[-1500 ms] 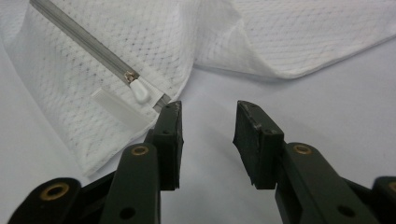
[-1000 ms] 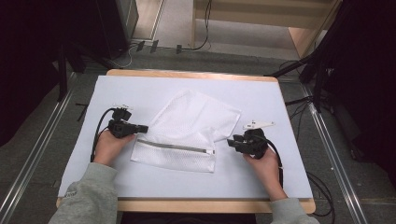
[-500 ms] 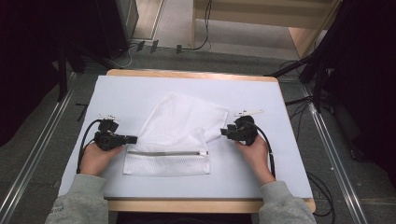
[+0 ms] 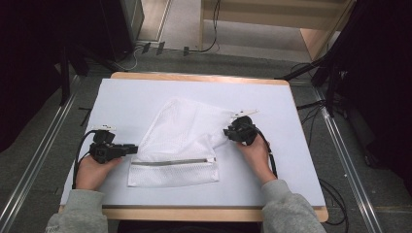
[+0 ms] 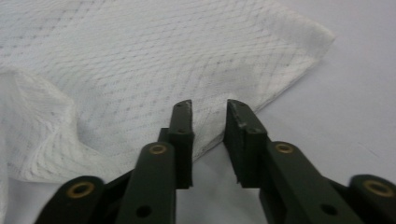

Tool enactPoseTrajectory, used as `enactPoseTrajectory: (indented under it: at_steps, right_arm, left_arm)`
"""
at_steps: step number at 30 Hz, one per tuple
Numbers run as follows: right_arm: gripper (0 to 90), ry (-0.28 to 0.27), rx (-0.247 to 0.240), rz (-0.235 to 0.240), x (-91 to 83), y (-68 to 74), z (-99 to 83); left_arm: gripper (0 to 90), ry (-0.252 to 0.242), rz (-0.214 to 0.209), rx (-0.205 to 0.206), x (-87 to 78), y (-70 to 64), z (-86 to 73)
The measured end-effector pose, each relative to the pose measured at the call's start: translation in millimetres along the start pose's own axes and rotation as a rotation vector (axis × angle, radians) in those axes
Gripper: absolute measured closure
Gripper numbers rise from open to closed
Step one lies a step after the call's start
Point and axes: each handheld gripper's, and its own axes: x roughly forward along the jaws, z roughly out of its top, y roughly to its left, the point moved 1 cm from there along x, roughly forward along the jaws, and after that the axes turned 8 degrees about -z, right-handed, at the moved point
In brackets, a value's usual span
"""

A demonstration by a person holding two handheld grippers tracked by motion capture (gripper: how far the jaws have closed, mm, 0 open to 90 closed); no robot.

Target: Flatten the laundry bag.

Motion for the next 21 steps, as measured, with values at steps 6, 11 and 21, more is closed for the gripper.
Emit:
enactPoseTrajectory:
  at_steps: [6,11,21]
  right_arm:
    - [90.0,0.035,0.029,0.050,0.7,-3.9,3.9]
    - [90.0,0.031,0.059,0.080,-11.9,-11.2,5.2]
    - [90.0,0.053,0.084,0.097,-29.3,-24.7,-13.3]
  left_arm:
    - [67.3,-0.018,0.007,0.012,-0.5,-0.8,1.8]
    - [66.5,-0.043,0.005,0.025,-0.7,-2.1,6.1]
    - [64.2,-0.015,-0.001,0.087,20.0,-7.4,32.0]
